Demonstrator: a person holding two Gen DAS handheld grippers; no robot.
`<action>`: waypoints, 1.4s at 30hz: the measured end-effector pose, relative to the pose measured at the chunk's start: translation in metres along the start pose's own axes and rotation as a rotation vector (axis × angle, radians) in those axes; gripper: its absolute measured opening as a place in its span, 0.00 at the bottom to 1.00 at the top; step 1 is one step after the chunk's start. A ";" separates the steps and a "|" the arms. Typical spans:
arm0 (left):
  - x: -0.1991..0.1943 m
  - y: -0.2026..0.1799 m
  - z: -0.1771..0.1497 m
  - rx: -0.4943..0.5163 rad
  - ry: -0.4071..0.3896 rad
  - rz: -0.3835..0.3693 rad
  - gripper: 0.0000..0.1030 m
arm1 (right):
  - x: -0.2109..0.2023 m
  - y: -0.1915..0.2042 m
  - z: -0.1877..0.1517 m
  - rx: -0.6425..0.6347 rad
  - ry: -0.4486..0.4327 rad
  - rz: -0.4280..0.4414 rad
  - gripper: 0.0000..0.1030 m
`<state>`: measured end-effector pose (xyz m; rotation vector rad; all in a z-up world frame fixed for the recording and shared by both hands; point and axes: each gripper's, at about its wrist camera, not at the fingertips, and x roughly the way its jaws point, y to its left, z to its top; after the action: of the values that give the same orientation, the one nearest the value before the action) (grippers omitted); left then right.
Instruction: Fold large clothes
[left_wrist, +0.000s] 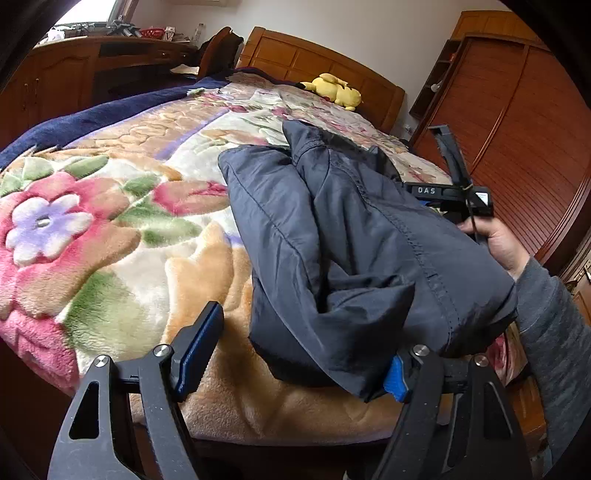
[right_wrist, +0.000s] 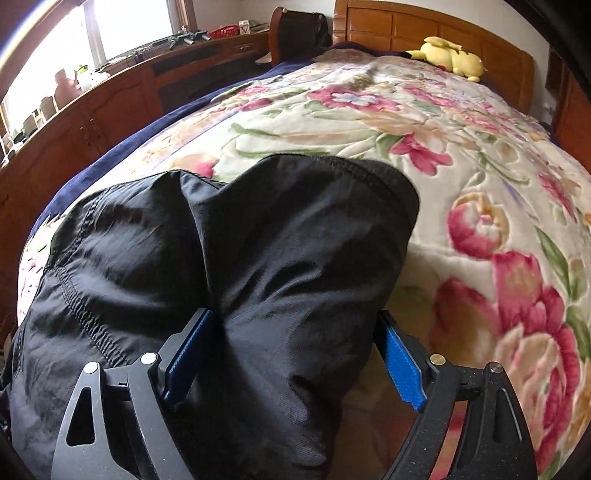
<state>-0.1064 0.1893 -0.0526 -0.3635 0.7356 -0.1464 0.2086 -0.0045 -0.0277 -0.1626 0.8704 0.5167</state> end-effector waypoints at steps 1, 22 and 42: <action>0.000 -0.001 0.000 0.001 0.002 -0.015 0.69 | 0.001 -0.005 -0.002 -0.002 0.005 0.008 0.85; -0.029 -0.035 0.028 0.233 -0.058 -0.040 0.12 | -0.047 0.000 -0.007 -0.090 -0.129 0.008 0.12; -0.058 0.070 0.072 0.266 -0.169 0.097 0.10 | -0.063 0.102 0.028 -0.195 -0.191 -0.048 0.11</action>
<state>-0.1004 0.2888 0.0066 -0.0844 0.5566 -0.1182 0.1438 0.0703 0.0453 -0.3067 0.6279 0.5618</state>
